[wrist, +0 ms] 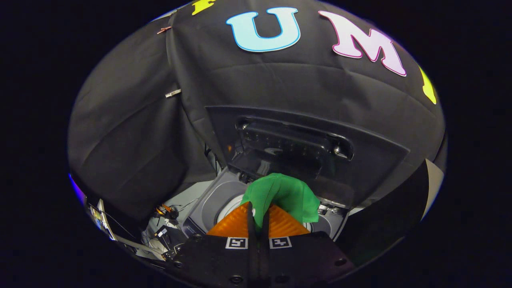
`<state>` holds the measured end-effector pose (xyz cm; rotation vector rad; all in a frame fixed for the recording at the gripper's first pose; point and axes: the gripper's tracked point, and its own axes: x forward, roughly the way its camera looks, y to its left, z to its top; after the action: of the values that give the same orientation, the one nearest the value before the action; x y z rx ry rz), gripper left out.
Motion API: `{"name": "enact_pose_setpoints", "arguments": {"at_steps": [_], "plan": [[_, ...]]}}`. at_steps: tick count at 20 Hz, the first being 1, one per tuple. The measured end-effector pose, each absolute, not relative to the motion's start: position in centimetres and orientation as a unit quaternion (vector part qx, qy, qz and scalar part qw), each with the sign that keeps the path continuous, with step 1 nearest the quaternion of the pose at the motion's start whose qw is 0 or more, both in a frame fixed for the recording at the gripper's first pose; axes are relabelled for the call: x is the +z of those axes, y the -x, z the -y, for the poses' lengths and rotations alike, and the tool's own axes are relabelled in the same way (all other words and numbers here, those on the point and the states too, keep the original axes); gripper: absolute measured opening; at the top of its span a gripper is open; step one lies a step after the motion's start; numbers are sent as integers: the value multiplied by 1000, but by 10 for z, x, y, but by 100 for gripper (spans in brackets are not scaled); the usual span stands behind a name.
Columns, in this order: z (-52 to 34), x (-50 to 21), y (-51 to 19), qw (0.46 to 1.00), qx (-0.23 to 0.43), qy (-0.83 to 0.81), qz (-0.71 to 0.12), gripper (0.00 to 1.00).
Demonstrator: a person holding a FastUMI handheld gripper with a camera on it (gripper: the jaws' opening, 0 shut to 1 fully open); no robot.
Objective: Put the clothes into the washing machine and then close the washing machine lid.
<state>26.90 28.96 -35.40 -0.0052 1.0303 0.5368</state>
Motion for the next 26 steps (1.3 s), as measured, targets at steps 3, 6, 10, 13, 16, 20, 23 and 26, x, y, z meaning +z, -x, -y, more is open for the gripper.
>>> {"name": "enact_pose_setpoints", "arguments": {"at_steps": [3, 6, 10, 13, 16, 20, 23, 26], "plan": [[-287, -360, -266, 830, 247, -1, -500, 5], [-292, -357, -269, 828, 250, -30, -502, 23], [-288, -357, -272, 836, 250, -12, -488, 99], [-287, -358, -272, 835, 251, -4, -489, 99], [-300, -341, -276, 842, 275, -23, -463, 99], [-302, -311, -298, 873, 283, -35, -397, 99], [-294, -293, -320, 901, 260, -50, -344, 99], [-277, -287, -344, 927, 219, -51, -301, 99]]}}
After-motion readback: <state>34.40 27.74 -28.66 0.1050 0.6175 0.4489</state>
